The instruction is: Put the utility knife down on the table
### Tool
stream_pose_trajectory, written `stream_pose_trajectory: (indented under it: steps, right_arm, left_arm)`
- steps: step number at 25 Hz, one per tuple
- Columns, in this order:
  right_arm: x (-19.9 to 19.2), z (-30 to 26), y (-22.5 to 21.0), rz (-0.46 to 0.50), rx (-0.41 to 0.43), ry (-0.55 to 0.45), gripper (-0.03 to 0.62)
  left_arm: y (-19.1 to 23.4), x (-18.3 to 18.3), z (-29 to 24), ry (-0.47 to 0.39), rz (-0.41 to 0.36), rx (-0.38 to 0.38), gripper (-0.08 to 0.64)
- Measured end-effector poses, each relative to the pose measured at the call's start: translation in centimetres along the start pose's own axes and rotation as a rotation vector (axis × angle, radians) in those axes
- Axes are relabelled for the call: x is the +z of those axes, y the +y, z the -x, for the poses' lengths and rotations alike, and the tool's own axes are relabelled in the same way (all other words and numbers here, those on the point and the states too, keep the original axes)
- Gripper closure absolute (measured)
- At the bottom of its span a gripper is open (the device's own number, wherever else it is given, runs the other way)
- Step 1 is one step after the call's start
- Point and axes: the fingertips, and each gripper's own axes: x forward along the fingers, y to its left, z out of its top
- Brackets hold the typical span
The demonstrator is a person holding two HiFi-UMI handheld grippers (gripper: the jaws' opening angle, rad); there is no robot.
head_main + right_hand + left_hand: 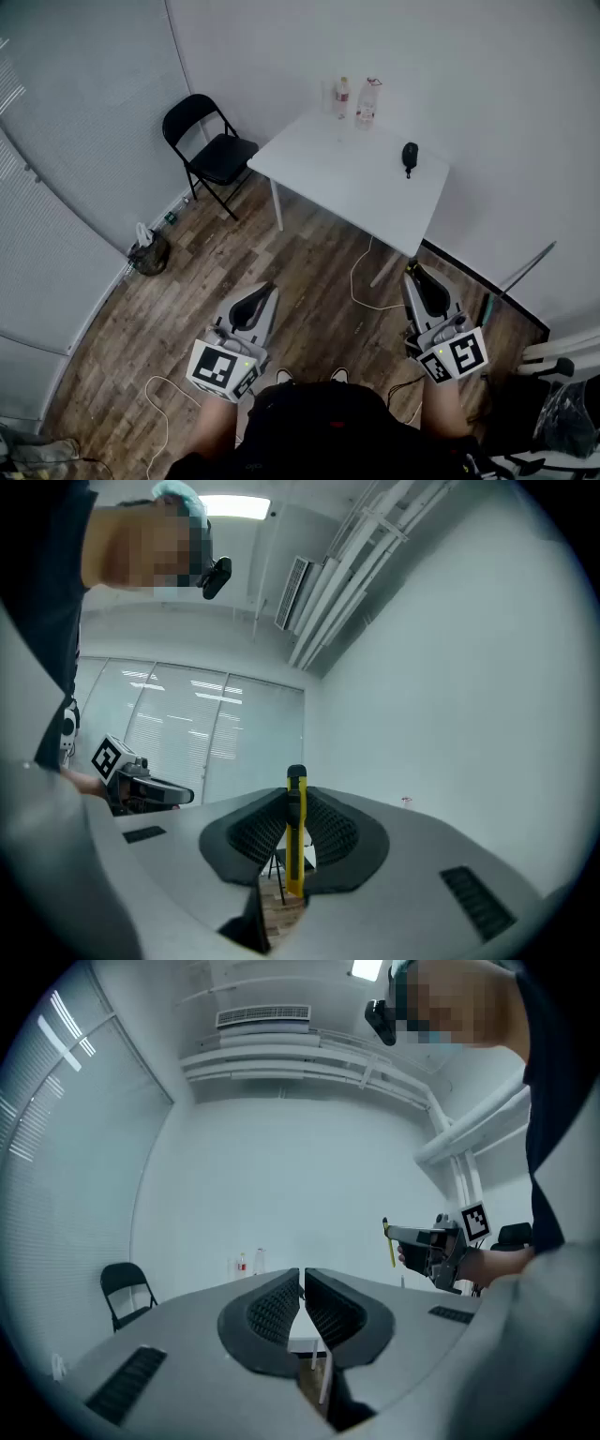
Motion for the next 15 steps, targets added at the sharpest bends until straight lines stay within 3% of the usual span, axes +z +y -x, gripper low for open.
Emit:
stream_pose_trajectory:
  steps: [15]
  right_arm:
    - [-0.9,-1.2,1.5,0.017,0.032,0.032,0.518]
  left_arm:
    - [0.5,-0.7,-0.1,0.010,0.024,-0.018,0.523]
